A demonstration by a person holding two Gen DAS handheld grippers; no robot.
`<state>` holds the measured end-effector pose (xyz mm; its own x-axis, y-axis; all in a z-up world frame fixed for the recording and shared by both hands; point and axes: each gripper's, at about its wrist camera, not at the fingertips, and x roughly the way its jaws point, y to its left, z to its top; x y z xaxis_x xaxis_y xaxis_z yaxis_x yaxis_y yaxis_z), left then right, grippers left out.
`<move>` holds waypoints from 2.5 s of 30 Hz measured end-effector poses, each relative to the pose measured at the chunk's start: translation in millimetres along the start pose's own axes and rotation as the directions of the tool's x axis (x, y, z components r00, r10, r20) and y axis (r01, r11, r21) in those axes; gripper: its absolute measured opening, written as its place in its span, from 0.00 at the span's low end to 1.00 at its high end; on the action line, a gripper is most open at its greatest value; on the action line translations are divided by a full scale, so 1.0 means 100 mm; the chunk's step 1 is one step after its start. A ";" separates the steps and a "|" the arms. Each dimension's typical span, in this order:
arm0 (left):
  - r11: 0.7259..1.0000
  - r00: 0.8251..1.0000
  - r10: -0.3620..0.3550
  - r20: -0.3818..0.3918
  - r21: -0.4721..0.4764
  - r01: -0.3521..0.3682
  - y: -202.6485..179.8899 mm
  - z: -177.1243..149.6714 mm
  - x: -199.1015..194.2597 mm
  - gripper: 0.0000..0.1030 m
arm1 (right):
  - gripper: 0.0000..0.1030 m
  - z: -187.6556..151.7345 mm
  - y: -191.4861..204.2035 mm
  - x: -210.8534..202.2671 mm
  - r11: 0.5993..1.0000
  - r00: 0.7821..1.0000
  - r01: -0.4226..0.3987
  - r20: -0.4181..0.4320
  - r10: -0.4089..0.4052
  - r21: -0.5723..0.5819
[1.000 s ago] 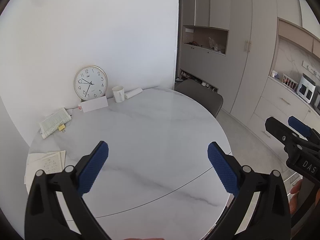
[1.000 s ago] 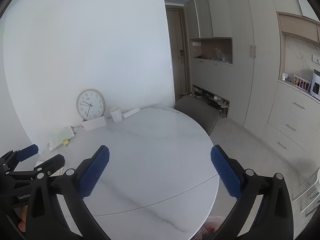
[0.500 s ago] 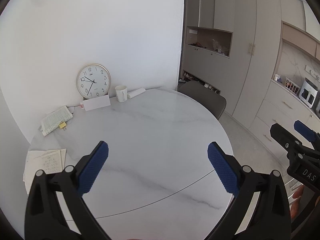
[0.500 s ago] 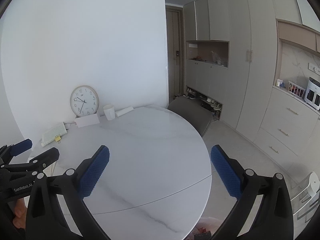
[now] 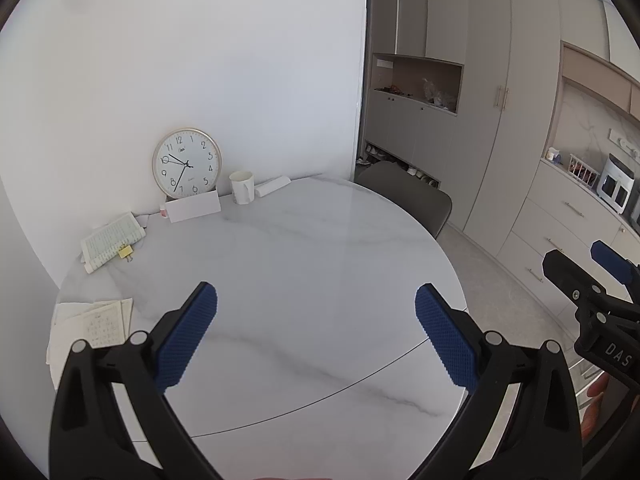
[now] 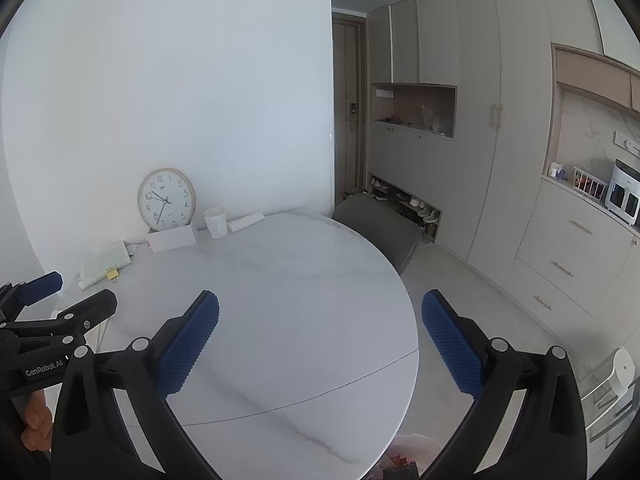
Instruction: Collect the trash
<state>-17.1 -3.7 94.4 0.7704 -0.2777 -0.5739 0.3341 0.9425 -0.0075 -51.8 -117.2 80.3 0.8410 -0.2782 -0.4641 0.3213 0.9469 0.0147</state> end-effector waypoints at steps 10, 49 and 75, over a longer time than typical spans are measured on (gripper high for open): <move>1.000 1.000 -0.004 -0.001 0.003 0.004 -0.03 -0.01 -0.01 0.92 | 0.98 -0.01 -0.01 0.00 1.000 1.000 -0.006 -0.004 0.006 0.002; 1.000 1.000 -0.011 -0.012 0.001 0.011 -0.03 -0.03 -0.06 0.92 | 0.98 -0.03 0.06 0.00 1.000 1.000 -0.004 -0.015 0.004 0.006; 1.000 0.999 -0.014 -0.036 -0.025 0.013 0.02 -0.05 0.04 0.92 | 0.98 -0.05 0.04 0.02 1.000 1.000 -0.004 -0.026 0.004 0.005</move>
<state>-16.0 -2.1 88.5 0.7458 -0.2842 -0.6025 0.3308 0.9430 -0.0353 -51.5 -113.2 75.1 0.8308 -0.2702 -0.4867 0.3203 0.9471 0.0211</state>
